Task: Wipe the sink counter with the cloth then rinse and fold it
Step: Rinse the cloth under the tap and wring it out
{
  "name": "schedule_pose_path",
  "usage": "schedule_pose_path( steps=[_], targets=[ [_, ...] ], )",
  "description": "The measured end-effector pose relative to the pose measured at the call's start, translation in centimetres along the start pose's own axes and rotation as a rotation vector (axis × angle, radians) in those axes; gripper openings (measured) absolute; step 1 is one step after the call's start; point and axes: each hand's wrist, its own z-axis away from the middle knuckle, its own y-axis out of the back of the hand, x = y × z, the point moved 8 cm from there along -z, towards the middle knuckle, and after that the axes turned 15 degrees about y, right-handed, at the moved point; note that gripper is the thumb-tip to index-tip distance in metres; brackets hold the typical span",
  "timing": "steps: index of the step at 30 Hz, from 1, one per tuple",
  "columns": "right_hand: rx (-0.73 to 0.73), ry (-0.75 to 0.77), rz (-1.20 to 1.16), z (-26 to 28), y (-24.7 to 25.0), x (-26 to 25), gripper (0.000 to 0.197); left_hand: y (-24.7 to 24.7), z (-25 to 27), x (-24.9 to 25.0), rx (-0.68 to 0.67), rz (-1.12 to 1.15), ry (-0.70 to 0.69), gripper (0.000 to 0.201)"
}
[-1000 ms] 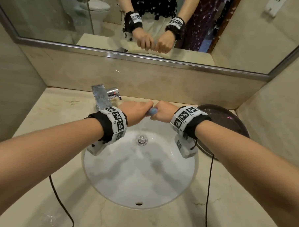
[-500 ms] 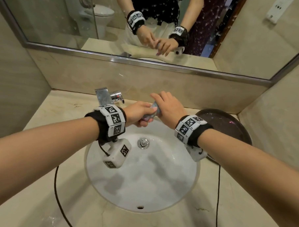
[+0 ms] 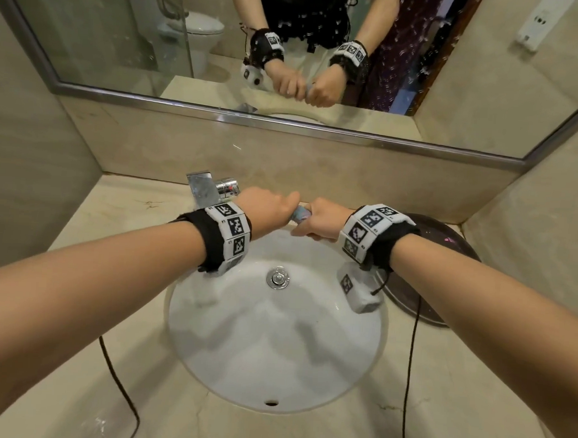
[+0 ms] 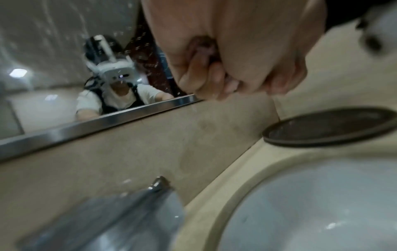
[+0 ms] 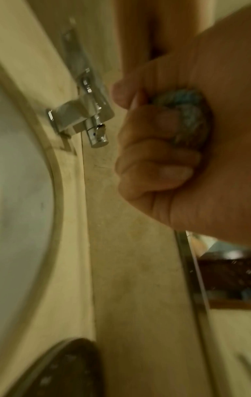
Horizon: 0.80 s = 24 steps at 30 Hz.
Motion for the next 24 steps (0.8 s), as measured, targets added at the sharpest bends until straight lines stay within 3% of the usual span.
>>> schedule_pose_path(
  steps=[3,6,9,13,14,15,17,19,21,24],
  targets=[
    [-0.024,-0.053,-0.289,0.1,-0.8,0.3,0.039,0.7,0.5,-0.4,0.072,-0.03,-0.032,0.027],
    [-0.013,-0.03,-0.349,-0.2,-0.6,0.4,0.048,1.4,0.4,-0.6,0.245,0.015,-0.059,0.035],
    [-0.012,-0.008,-0.277,-0.4,0.1,0.6,0.048,2.1,1.1,0.0,0.366,0.01,-0.11,0.015],
    [0.054,0.065,-0.071,-0.5,1.6,0.2,0.032,0.6,1.1,0.1,0.287,0.076,-0.099,0.039],
    [0.11,0.09,-0.011,-0.4,2.1,-0.1,0.02,0.8,1.2,-0.2,0.3,0.134,-0.057,0.038],
    [0.203,0.122,0.058,-0.2,2.9,-0.4,0.019,1.2,1.2,-0.6,0.276,0.229,-0.001,0.032],
    [0.432,0.191,0.219,0.7,4.8,-0.7,0.047,0.8,0.6,-1.6,0.096,0.465,0.193,0.033],
    [0.59,0.309,0.406,1.9,5.5,-1.9,0.058,-0.3,0.3,-2.0,-0.133,0.737,0.34,0.035],
    [0.581,0.38,0.553,2.2,4.8,-2.7,0.063,-0.8,0.3,-1.9,-0.295,1.149,0.431,0.024],
    [0.543,0.411,0.562,1.9,4.0,-2.7,0.066,-1.9,1.1,1.1,-0.758,1.677,0.405,0.025]
  ],
)
